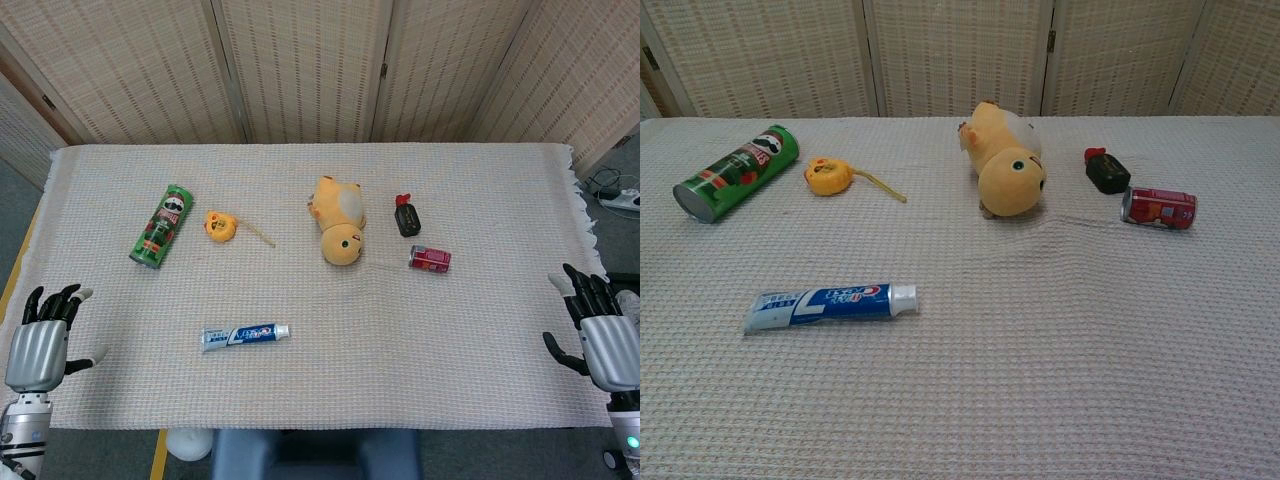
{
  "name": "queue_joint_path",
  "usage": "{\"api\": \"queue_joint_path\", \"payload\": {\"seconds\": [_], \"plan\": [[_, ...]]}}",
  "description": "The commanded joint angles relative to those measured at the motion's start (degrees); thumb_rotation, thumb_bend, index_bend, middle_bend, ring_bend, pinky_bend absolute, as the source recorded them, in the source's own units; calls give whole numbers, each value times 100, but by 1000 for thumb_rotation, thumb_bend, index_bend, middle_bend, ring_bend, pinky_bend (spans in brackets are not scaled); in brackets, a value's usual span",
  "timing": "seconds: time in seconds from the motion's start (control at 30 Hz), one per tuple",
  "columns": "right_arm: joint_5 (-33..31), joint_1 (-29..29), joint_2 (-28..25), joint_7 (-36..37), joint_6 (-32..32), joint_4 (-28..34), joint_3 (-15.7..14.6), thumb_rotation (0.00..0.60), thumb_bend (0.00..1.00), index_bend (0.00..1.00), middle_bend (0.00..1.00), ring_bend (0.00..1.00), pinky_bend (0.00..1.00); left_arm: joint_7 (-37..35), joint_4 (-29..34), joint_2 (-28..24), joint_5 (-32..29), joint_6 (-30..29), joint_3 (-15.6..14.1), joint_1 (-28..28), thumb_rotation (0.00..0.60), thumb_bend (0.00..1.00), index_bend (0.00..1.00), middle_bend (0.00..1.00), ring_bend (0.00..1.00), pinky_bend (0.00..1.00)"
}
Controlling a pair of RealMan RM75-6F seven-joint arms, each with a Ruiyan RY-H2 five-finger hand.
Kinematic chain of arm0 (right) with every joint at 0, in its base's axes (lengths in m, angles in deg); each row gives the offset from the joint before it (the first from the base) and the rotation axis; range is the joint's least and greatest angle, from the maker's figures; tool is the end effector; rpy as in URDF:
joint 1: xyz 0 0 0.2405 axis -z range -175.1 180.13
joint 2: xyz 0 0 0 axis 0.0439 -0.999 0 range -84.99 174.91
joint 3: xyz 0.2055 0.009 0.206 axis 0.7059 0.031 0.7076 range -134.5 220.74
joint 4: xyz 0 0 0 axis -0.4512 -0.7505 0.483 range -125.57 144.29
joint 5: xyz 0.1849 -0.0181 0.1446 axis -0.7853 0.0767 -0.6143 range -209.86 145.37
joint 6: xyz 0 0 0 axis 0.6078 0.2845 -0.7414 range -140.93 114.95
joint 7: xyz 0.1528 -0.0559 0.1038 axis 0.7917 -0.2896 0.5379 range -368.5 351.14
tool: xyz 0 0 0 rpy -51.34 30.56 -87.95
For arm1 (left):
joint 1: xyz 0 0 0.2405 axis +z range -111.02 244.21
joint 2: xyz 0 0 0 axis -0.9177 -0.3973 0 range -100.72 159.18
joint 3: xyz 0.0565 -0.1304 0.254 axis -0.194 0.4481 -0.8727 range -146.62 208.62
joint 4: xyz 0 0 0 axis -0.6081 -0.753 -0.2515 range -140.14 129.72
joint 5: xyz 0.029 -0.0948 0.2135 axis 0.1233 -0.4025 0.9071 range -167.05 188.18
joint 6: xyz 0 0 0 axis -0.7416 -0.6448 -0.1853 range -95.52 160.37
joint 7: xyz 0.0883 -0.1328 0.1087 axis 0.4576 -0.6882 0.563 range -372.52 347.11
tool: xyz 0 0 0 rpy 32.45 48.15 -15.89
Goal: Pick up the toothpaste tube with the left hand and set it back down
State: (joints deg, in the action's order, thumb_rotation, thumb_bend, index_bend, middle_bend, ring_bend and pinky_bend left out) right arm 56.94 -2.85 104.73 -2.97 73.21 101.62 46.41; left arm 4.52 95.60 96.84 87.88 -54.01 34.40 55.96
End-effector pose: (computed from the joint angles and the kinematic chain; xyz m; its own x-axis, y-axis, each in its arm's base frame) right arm -0.3437 -0.2397 0.1791 0.3770 0.0276 0.9258 -0.9228 -0.0738 0.3780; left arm -0.3124 0.2646 0.1282 0.4677 -0.0225 0.8836 0.8837 0.0359 -0.4668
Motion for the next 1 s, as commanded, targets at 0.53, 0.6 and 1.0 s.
{"api": "queue_joint_path", "payload": {"seconds": [0.53, 0.6, 1.0], "plan": [[23, 126, 19, -108, 134, 48, -30, 600, 415, 0, 0, 60, 0, 167, -334, 222, 881, 26, -78, -120, 600, 121, 238, 186, 198, 14], [1, 123, 8, -105, 111, 54, -25, 600, 415, 0, 0, 61, 0, 65, -337, 249, 933, 223, -45, -256, 600, 121, 241, 186, 198, 16], [-42, 103, -44, -84, 62, 61, 6, 600, 415, 0, 0, 59, 0, 84, -561, 739, 1160, 1741, 55, -1321, 600, 121, 237, 187, 200, 30]]}}
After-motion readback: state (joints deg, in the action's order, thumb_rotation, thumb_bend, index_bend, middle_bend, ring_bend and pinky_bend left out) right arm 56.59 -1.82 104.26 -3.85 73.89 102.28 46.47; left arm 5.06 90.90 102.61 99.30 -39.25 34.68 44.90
